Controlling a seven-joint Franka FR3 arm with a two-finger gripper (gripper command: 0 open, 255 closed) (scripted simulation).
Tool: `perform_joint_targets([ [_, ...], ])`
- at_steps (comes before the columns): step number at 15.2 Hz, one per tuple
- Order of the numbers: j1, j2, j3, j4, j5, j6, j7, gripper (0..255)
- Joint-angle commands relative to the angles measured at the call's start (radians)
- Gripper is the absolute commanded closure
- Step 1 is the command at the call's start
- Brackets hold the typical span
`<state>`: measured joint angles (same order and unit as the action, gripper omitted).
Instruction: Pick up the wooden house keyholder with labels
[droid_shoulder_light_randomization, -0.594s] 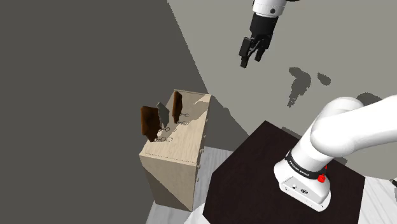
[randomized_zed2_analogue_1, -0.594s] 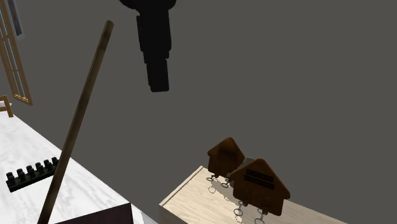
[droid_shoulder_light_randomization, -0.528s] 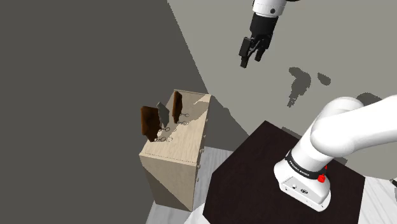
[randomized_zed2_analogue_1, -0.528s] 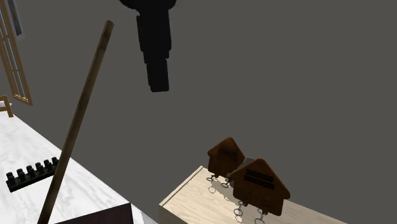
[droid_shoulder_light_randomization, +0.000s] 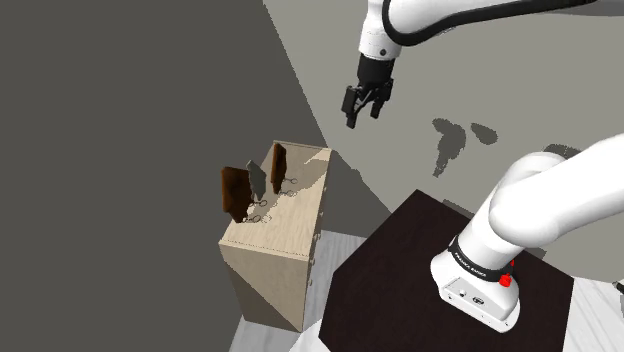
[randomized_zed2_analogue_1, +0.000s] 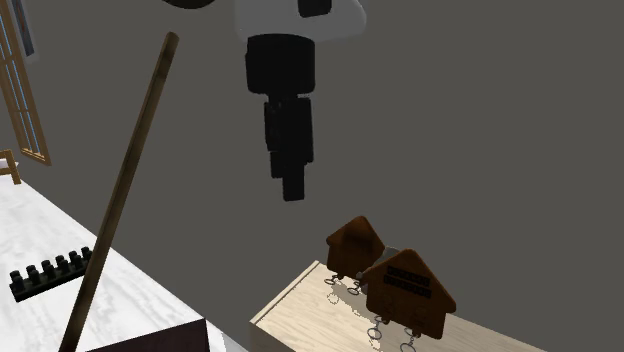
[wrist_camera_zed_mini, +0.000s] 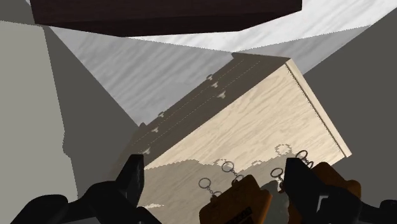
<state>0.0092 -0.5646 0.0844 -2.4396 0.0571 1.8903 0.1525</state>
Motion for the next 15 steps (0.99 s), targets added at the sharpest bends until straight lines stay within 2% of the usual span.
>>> perform_joint_targets([
  [1, 0.005, 0.059, 0.017, -0.009, 0.013, 0.065, 0.024, 0],
  [8, 0.02, 0.302, 0.072, 0.03, 0.039, 0.256, 0.109, 0],
  [15, 0.037, 0.571, 0.111, 0.134, 0.03, 0.408, 0.198, 0],
])
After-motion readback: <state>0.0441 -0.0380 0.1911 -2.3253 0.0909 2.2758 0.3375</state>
